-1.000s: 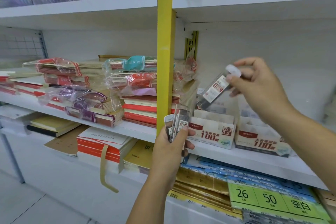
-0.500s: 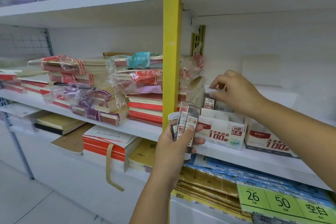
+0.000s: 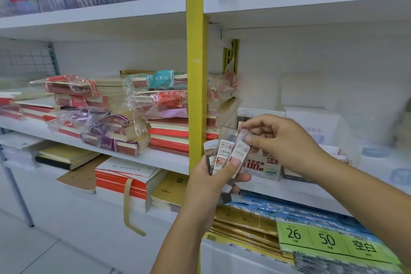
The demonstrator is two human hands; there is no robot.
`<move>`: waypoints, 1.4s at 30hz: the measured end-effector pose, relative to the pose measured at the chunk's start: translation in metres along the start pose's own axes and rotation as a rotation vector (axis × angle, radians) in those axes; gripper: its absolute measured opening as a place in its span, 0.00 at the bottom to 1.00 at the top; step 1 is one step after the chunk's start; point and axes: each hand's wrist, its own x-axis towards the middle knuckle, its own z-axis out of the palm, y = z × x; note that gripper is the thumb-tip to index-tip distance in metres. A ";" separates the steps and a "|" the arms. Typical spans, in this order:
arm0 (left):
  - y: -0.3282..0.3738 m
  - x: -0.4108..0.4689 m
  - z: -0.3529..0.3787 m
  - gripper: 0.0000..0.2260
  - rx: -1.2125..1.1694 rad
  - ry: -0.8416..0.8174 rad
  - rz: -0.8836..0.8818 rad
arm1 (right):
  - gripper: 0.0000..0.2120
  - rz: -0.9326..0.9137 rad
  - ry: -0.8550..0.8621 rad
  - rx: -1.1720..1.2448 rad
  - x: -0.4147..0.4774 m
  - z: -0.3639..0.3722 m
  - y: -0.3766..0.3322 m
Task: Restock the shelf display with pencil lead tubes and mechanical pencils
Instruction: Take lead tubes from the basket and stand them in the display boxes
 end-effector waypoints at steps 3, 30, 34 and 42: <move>0.000 -0.003 0.000 0.22 -0.056 0.002 -0.011 | 0.14 -0.007 0.075 0.077 -0.004 -0.013 0.004; -0.001 0.015 -0.012 0.09 0.083 0.127 -0.013 | 0.23 -0.167 0.288 -0.279 0.034 -0.045 -0.002; -0.002 0.016 -0.012 0.09 0.081 0.135 -0.014 | 0.19 -0.193 0.251 -0.556 0.053 -0.039 0.019; -0.003 0.017 -0.012 0.05 0.065 0.135 0.033 | 0.18 -0.065 0.101 -0.718 0.067 -0.033 0.042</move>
